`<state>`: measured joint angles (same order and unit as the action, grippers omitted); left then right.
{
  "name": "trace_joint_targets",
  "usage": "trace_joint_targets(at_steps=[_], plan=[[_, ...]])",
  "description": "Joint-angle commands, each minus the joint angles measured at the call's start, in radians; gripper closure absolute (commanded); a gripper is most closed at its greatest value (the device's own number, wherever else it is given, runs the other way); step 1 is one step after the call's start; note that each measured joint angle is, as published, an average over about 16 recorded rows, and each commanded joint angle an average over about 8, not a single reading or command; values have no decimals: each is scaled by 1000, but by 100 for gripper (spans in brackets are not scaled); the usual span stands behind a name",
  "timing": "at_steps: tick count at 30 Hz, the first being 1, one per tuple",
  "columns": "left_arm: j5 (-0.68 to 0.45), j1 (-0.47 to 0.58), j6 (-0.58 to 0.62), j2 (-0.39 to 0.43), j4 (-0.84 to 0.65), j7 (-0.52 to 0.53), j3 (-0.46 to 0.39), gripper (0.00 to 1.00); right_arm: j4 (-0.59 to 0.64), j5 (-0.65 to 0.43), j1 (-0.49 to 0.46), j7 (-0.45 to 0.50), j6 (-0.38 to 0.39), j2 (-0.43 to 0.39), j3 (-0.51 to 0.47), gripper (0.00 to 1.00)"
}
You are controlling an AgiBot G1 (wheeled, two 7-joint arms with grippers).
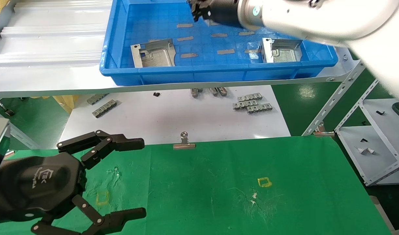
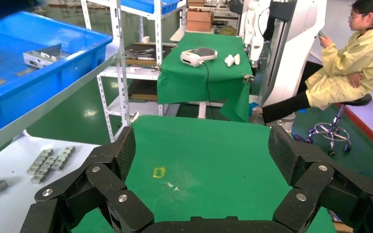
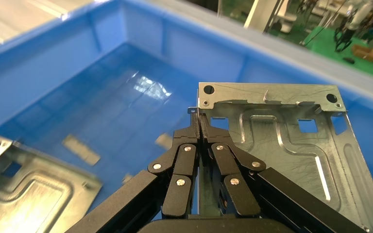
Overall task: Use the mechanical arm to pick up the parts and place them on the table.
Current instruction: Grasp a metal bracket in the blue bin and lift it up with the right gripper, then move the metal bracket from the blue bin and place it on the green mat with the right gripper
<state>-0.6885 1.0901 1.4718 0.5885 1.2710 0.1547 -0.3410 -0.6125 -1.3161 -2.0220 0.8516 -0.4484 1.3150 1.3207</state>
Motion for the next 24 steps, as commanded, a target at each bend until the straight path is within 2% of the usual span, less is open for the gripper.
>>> trace_joint_targets(at_steps=[1, 7, 14, 20, 24], plan=[[0, 0, 0, 0, 0, 0, 0, 0, 12, 21, -14, -34, -3, -4, -18, 100], [0, 0, 0, 0, 0, 0, 0, 0, -134, 120, -15, -177, -161, -144, -86, 100], [0, 0, 0, 0, 0, 0, 0, 0, -331, 312, 51, -432, -407, -350, -205, 100], [0, 0, 0, 0, 0, 0, 0, 0, -364, 479, 132, -663, -666, -472, -289, 100], [0, 0, 0, 0, 0, 0, 0, 0, -371, 509, 178, -767, -832, -540, -288, 100]])
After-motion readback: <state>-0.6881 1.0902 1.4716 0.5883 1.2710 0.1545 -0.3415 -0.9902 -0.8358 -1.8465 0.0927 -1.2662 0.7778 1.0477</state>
